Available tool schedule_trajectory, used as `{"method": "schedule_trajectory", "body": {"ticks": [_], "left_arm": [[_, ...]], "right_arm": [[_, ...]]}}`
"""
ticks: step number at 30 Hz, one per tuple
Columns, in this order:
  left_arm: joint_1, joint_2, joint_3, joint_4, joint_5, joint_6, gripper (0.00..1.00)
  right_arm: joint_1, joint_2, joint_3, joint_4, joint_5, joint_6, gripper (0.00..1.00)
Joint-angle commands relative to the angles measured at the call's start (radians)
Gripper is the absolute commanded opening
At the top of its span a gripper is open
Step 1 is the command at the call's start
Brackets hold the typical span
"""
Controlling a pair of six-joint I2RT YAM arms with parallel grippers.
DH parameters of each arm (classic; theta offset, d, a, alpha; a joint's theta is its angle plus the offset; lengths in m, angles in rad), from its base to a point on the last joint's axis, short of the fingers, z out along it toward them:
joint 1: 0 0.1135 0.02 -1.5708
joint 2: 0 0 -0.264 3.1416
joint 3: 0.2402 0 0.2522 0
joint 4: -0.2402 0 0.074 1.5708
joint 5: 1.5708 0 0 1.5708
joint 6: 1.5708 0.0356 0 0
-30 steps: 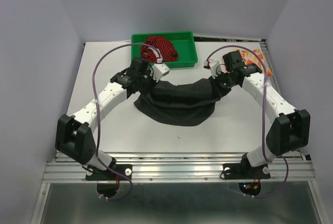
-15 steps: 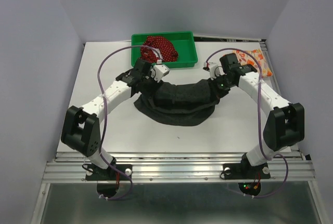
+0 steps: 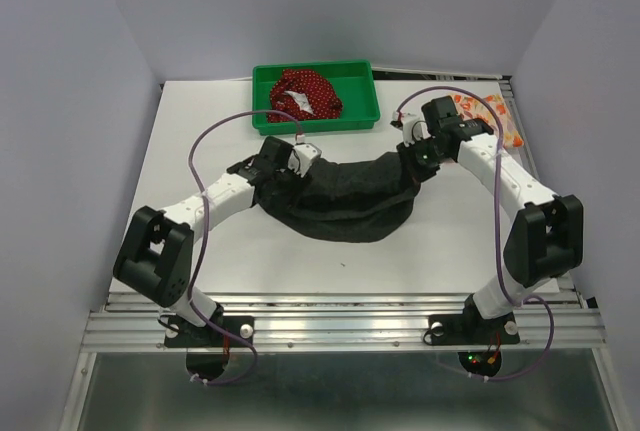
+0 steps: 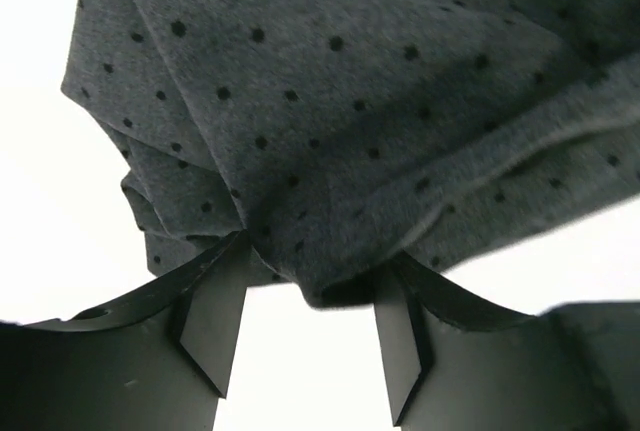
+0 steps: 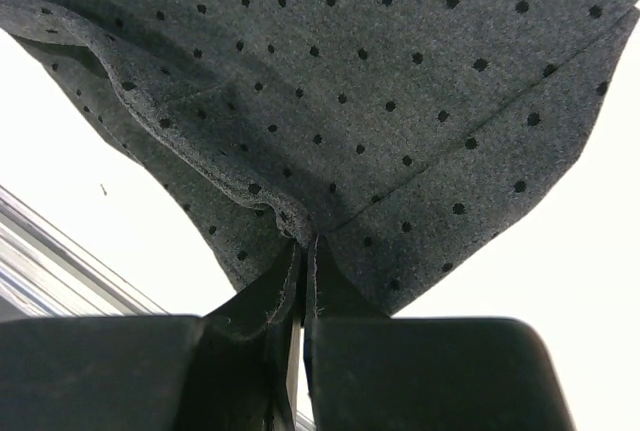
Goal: Fold and stack the skirts
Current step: Flatten the skirt out
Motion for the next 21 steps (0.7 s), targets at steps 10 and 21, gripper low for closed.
{"method": "schedule_trajectory", "body": {"ticks": [10, 21], "left_arm": [[0.094, -0.113, 0.086, -0.042, -0.304, 0.009, 0.44], [0.094, -0.104, 0.486, -0.185, -0.272, 0.100, 0.00]], "right_arm": [[-0.014, -0.113, 0.013, 0.002, 0.305, -0.153, 0.01], [-0.014, -0.079, 0.279, 0.057, 0.473, -0.257, 0.01]]}}
